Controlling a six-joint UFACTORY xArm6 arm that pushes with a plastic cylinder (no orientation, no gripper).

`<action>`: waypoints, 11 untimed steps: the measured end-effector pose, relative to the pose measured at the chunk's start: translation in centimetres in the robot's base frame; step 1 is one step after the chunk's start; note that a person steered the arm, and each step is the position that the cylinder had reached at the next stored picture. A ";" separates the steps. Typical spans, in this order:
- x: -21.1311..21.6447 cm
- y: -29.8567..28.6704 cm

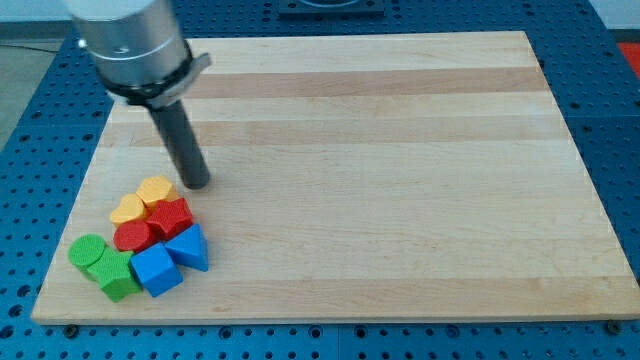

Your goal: Push the green star into the red hexagon

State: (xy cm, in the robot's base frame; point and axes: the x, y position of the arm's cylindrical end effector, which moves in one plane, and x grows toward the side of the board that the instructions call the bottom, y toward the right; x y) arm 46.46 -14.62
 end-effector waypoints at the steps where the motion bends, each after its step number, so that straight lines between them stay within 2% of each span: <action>1: 2.7 7.1; 2: 9.4 10.6; 3: 15.2 8.2; 8: 15.4 3.7; 10: 15.3 -5.9; 11: 15.4 -8.2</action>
State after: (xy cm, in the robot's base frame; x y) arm 61.83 -22.79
